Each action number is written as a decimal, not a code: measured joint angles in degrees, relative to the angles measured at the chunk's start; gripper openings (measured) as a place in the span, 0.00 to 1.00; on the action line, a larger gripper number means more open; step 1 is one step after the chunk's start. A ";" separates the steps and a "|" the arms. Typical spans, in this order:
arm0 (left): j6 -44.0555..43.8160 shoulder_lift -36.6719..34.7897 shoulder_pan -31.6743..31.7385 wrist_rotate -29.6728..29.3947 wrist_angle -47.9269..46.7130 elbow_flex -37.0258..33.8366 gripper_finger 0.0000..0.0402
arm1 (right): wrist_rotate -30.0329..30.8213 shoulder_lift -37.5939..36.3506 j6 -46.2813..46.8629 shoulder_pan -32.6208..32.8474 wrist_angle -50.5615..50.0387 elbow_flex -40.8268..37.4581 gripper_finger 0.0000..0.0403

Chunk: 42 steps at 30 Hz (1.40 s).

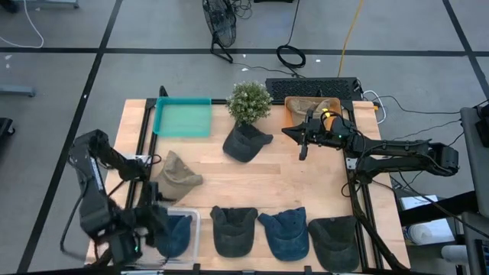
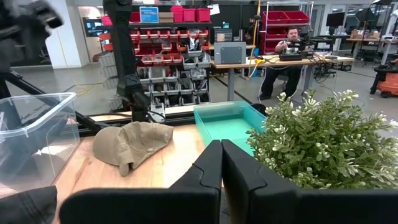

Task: Pick & Place hat
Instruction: Put the top black cap into the green bin

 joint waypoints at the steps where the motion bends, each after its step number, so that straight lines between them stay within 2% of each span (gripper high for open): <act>1: 0.08 -0.90 1.77 -0.01 0.04 0.03 0.60 | 0.00 0.01 0.00 0.00 0.00 0.00 0.00; 6: 3.27 -3.37 11.52 3.51 0.50 0.03 0.60 | -0.15 0.00 0.00 0.00 0.00 0.00 0.00; 9: 9.64 -3.51 17.67 7.32 3.63 0.02 0.60 | -0.23 0.00 0.00 0.00 0.00 0.00 0.00; 11: 16.43 -3.51 21.29 9.86 9.70 -0.80 0.60 | -1.35 0.02 0.00 0.00 0.00 0.00 0.00; 14: 28.66 -3.48 27.03 18.50 21.52 -4.39 0.60 | -2.62 0.00 0.00 -0.02 0.00 0.00 0.00; 18: 37.33 -3.46 34.84 30.35 32.66 -11.40 0.60 | -3.21 0.00 0.36 0.00 0.00 0.00 0.00; 23: 45.40 -3.42 44.34 32.79 37.90 -18.26 0.60 | -3.20 0.00 1.46 0.00 -0.42 0.00 0.00; 27: 59.05 -3.42 50.21 32.77 43.33 -19.34 0.60 | -3.15 0.00 0.78 0.00 -0.39 0.00 0.00; 30: 67.69 -2.74 55.59 37.81 47.38 -19.34 0.60 | -3.12 0.00 -0.10 0.00 -0.39 0.00 0.00; 35: 73.24 0.03 65.99 47.82 52.38 -19.41 0.60 | -3.07 0.00 -0.23 0.00 -0.39 0.00 0.00; 42: 76.65 4.80 73.03 54.17 60.42 -19.41 0.60 | -3.02 0.00 -1.56 0.00 -0.42 0.00 0.00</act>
